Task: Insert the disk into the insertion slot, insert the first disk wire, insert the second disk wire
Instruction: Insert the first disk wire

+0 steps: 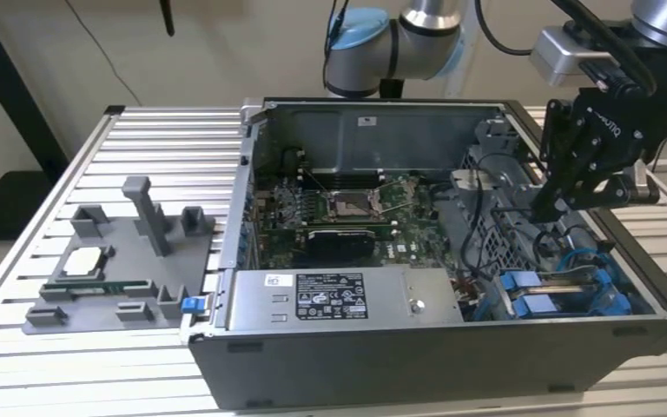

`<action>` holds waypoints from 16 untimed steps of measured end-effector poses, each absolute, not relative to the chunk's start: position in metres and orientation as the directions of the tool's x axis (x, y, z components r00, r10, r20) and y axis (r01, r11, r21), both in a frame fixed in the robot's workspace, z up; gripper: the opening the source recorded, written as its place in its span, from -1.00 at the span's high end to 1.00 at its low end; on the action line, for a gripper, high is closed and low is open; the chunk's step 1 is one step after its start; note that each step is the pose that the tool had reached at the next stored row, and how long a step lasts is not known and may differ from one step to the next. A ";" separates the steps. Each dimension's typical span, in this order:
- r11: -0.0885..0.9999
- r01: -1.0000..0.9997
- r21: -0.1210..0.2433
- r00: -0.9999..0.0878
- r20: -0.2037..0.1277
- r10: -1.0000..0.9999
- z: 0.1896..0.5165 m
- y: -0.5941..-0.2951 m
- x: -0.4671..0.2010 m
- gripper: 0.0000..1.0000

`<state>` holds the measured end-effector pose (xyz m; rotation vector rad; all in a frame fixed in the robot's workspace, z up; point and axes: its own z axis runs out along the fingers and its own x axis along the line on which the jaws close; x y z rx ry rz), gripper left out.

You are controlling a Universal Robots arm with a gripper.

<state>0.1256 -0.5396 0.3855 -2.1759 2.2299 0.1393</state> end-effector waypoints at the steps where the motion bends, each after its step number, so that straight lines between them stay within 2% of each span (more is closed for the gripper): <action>1: 0.022 -0.999 0.047 -0.026 -0.079 -0.997 0.385 -0.540 0.126 1.00; 16: 0.020 -0.999 0.037 -0.022 -0.079 -0.997 0.385 -0.540 0.127 1.00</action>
